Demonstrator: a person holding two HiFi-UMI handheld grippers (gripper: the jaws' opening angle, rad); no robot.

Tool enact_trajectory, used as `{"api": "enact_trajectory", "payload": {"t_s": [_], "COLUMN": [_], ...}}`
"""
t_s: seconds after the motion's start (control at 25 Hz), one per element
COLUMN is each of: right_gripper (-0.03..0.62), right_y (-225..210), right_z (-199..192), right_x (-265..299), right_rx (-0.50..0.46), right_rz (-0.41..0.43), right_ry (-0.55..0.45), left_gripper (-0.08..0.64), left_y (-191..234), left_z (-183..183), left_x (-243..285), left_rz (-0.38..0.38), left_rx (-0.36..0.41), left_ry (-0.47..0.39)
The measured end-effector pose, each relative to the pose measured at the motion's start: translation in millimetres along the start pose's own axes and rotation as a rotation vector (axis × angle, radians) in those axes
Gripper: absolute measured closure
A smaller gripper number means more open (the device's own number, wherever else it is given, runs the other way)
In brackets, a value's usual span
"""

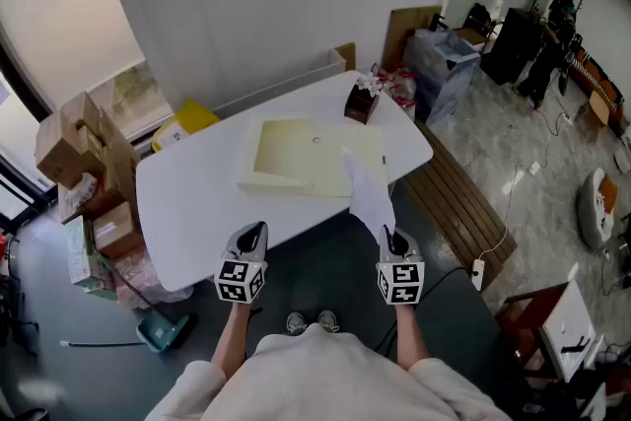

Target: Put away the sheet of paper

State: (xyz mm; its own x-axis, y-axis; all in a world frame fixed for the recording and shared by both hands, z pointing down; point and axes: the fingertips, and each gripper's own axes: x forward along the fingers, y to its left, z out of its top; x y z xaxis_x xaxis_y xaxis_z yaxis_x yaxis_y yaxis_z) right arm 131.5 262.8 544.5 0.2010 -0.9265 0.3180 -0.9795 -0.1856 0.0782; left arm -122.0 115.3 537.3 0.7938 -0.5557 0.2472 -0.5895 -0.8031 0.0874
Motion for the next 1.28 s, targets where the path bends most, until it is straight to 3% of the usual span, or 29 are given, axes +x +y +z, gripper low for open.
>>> {"api": "enact_trajectory", "payload": {"t_s": [0.8,1.28], "right_gripper": [0.591,0.591], "right_y": [-25.5,-24.8], "right_z": [2.8,6.9], "right_x": [8.1,28.5], "right_rx": [-0.010,-0.016], "right_rz": [0.031,0.071], "right_ry": [-0.028,-0.034], "left_gripper": [0.558,0.558], "left_y": [-20.2,-9.2], "left_z": [4.8,3.6], "left_x": [14.9,26.7], "left_rz": [0.026,0.056], "left_rx": [0.003,-0.013], "left_ry": [-0.012,-0.016]}}
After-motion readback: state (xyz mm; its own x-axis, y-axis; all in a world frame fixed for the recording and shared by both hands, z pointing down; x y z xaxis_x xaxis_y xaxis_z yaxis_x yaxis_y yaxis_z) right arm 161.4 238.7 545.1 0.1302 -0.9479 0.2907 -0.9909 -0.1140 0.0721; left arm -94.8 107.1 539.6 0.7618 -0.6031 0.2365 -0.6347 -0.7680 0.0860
